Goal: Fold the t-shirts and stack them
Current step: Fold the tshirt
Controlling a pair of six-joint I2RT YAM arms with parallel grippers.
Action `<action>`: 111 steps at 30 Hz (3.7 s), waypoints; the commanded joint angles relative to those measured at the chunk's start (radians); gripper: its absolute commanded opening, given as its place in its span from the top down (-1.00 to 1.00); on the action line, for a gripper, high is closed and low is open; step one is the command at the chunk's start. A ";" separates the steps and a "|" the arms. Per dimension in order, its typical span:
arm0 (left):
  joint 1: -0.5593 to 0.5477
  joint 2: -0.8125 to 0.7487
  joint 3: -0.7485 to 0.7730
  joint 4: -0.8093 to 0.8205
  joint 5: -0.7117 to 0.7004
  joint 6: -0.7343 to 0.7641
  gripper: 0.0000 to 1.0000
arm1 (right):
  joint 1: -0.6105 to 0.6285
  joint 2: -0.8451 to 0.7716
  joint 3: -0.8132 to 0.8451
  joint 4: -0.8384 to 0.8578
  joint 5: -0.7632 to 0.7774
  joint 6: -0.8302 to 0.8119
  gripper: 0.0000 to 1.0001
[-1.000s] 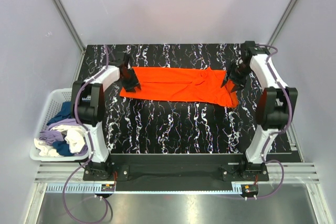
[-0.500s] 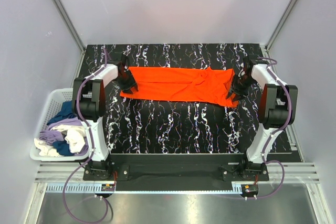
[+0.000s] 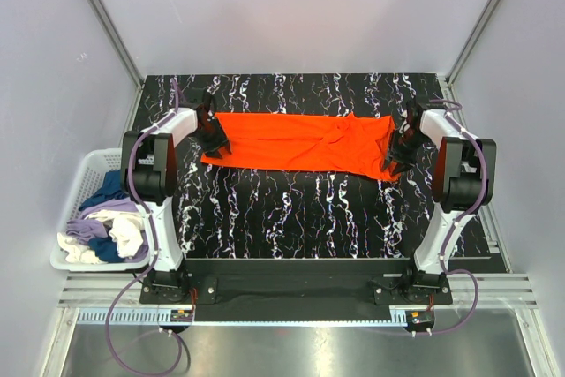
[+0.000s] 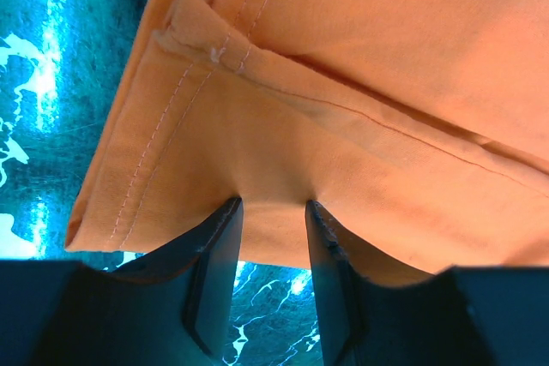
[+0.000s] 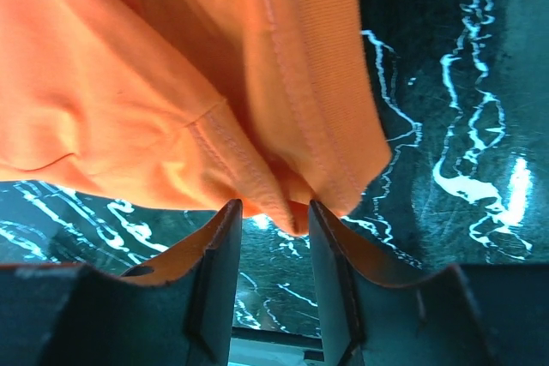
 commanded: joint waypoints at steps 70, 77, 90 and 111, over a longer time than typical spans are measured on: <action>0.002 -0.641 -0.386 0.099 0.116 0.073 -0.11 | 0.246 0.173 0.339 0.110 -0.271 0.395 0.04; 0.002 -0.669 -0.418 0.110 0.122 0.064 -0.11 | 0.262 0.208 0.341 0.087 -0.225 0.348 0.05; 0.002 -0.674 -0.424 0.104 0.114 0.067 -0.11 | 0.325 0.312 0.477 0.082 -0.211 0.303 0.52; 0.002 -0.638 -0.420 0.102 0.144 0.076 -0.11 | 0.347 0.541 1.026 -0.163 -0.213 0.174 0.09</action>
